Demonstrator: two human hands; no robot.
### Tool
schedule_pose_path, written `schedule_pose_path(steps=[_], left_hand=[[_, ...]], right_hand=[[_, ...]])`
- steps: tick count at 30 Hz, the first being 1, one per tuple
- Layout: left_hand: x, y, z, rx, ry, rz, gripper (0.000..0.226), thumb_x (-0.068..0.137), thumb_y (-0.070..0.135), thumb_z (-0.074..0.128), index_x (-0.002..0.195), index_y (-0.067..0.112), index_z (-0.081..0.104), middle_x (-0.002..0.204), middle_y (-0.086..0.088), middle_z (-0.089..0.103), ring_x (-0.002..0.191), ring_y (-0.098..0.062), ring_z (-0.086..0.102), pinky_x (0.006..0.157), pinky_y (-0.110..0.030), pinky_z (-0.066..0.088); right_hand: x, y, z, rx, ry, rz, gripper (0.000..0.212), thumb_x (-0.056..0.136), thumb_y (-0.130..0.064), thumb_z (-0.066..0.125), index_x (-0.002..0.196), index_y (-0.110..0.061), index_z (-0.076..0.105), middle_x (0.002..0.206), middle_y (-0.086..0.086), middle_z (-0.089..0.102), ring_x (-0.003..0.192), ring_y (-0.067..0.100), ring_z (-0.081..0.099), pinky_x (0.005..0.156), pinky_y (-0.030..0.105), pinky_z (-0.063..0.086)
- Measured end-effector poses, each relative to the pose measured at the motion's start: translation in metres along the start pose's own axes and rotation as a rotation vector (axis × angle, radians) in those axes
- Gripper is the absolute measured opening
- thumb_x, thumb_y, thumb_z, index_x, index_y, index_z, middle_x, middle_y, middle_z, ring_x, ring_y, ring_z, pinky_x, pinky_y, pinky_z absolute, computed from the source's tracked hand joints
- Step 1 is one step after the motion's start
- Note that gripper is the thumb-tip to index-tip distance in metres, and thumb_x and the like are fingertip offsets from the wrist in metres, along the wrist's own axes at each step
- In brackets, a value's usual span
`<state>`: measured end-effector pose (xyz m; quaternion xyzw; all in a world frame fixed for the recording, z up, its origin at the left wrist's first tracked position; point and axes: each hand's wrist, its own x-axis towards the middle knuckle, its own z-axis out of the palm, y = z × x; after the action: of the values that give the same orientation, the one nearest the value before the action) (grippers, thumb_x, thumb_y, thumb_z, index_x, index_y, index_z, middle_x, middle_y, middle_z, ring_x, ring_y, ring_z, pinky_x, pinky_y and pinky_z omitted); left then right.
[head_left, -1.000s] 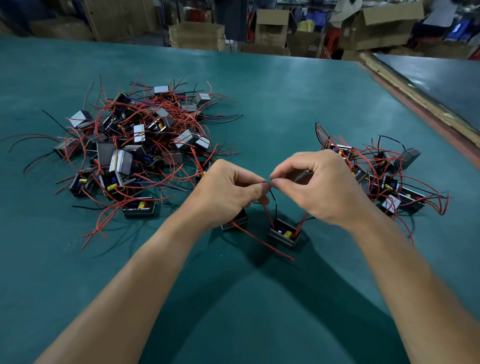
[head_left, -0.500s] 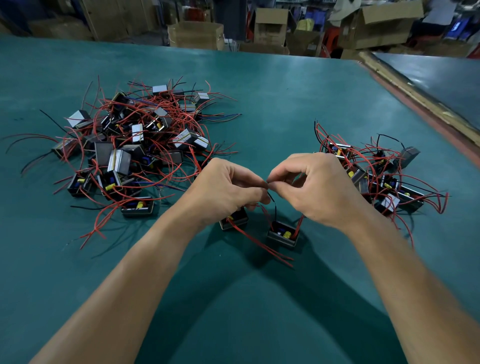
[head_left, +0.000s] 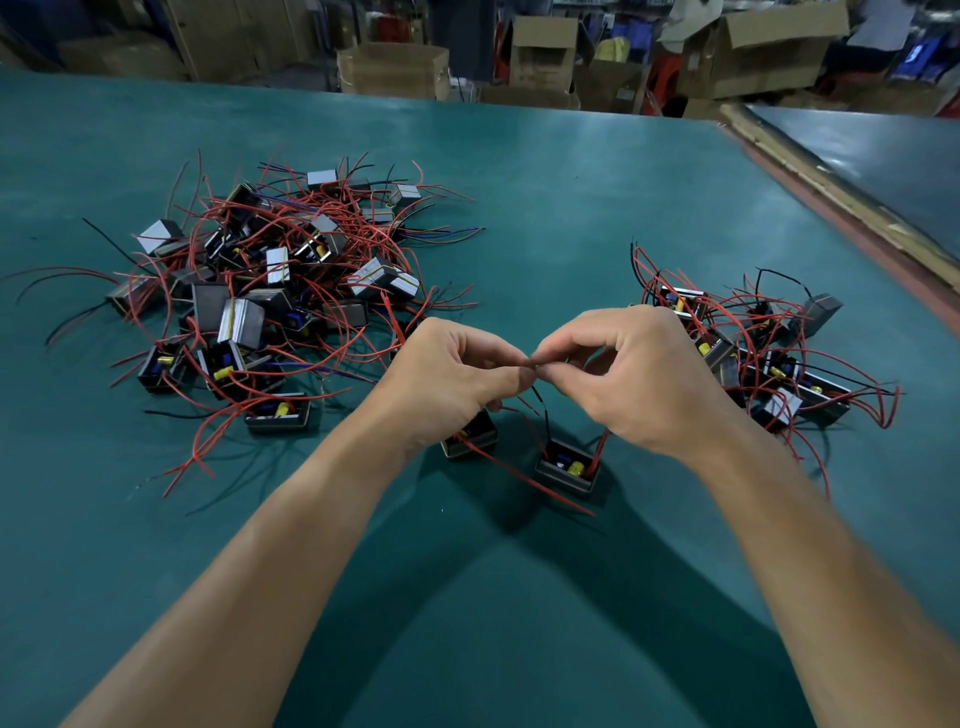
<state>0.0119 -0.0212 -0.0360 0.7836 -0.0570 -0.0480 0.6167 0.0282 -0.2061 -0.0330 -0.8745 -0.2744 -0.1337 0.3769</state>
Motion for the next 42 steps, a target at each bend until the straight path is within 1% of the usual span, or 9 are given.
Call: schedule_pose_path(steps=[5,8,15,18,24,28,36,38,42], left_hand=[[0.0004,-0.0003,-0.0013,0.011,-0.011,-0.012,0.011,0.086,0.008,0.072,0.076,0.012,0.075,0.051,0.009,0.061,0.046,-0.003,0.048,0.045,-0.011,0.037],[-0.0001,0.0003,-0.0011,0.022,-0.003,-0.01,0.009,0.086,0.008,0.072,0.078,0.009,0.075,0.053,0.008,0.063,0.046,-0.003,0.048,0.047,-0.012,0.039],[-0.0015,0.0017,0.0012,0.119,0.071,0.04,0.01,0.084,0.012,0.075,0.075,0.015,0.077,0.063,0.002,0.069,0.053,-0.004,0.051,0.056,-0.018,0.044],[-0.0016,0.0025,0.0006,0.127,0.052,0.029,0.009,0.085,0.012,0.074,0.076,0.014,0.076,0.059,0.007,0.066,0.052,-0.002,0.051,0.056,-0.018,0.044],[-0.0024,0.0027,0.0,0.15,0.025,0.033,0.009,0.086,0.013,0.074,0.078,0.013,0.077,0.064,0.003,0.068,0.056,-0.006,0.052,0.058,-0.022,0.044],[-0.0024,0.0033,-0.0006,0.17,0.01,0.039,0.01,0.085,0.013,0.074,0.076,0.016,0.076,0.063,0.005,0.067,0.057,-0.006,0.053,0.061,-0.023,0.044],[-0.0025,0.0033,0.0004,0.188,0.025,0.048,0.009,0.084,0.017,0.076,0.075,0.015,0.077,0.061,0.001,0.066,0.055,-0.008,0.047,0.056,-0.024,0.041],[-0.0023,0.0019,0.0007,0.228,0.045,0.079,0.009,0.083,0.02,0.077,0.075,0.016,0.077,0.06,-0.002,0.066,0.053,-0.008,0.047,0.054,-0.022,0.04],[-0.0046,0.0013,0.0019,0.343,0.099,0.248,0.007,0.079,0.018,0.079,0.073,0.022,0.078,0.058,0.01,0.066,0.052,-0.004,0.054,0.054,-0.018,0.044]], right_hand=[[-0.0006,-0.0009,0.0004,-0.031,-0.001,-0.003,0.009,0.081,-0.017,0.08,0.085,-0.025,0.08,0.077,-0.012,0.071,0.069,0.009,0.065,0.067,0.034,0.054],[-0.0004,-0.0031,-0.0001,-0.038,-0.017,0.006,0.003,0.083,-0.021,0.078,0.082,-0.024,0.079,0.074,-0.012,0.071,0.069,0.008,0.065,0.069,0.034,0.053],[-0.0009,-0.0042,0.0023,-0.041,-0.098,0.124,0.015,0.09,-0.022,0.068,0.077,-0.025,0.062,0.069,-0.009,0.066,0.066,0.01,0.062,0.068,0.032,0.051],[-0.0002,-0.0056,-0.0004,-0.027,-0.073,0.114,0.008,0.089,-0.024,0.071,0.082,-0.023,0.067,0.071,-0.011,0.067,0.069,0.011,0.062,0.068,0.03,0.05],[-0.0005,-0.004,0.0023,-0.03,-0.1,0.113,0.014,0.091,-0.023,0.067,0.078,-0.026,0.066,0.07,-0.008,0.067,0.067,0.011,0.062,0.065,0.031,0.05],[-0.0006,-0.0054,0.0012,-0.023,-0.103,0.098,0.009,0.091,-0.023,0.068,0.084,-0.028,0.071,0.074,-0.011,0.069,0.071,0.011,0.063,0.071,0.032,0.051],[-0.0004,-0.0072,0.0018,-0.05,-0.108,0.139,0.018,0.09,-0.019,0.062,0.074,-0.026,0.065,0.067,-0.006,0.067,0.068,0.016,0.062,0.07,0.037,0.051],[0.0001,-0.0077,0.0015,-0.051,-0.122,0.164,0.019,0.09,-0.02,0.061,0.072,-0.026,0.063,0.065,-0.006,0.066,0.066,0.015,0.061,0.068,0.035,0.051],[0.0032,-0.006,0.0022,0.039,-0.176,0.311,0.021,0.088,-0.016,0.061,0.068,-0.019,0.066,0.056,-0.01,0.059,0.05,0.005,0.046,0.054,0.024,0.037]])
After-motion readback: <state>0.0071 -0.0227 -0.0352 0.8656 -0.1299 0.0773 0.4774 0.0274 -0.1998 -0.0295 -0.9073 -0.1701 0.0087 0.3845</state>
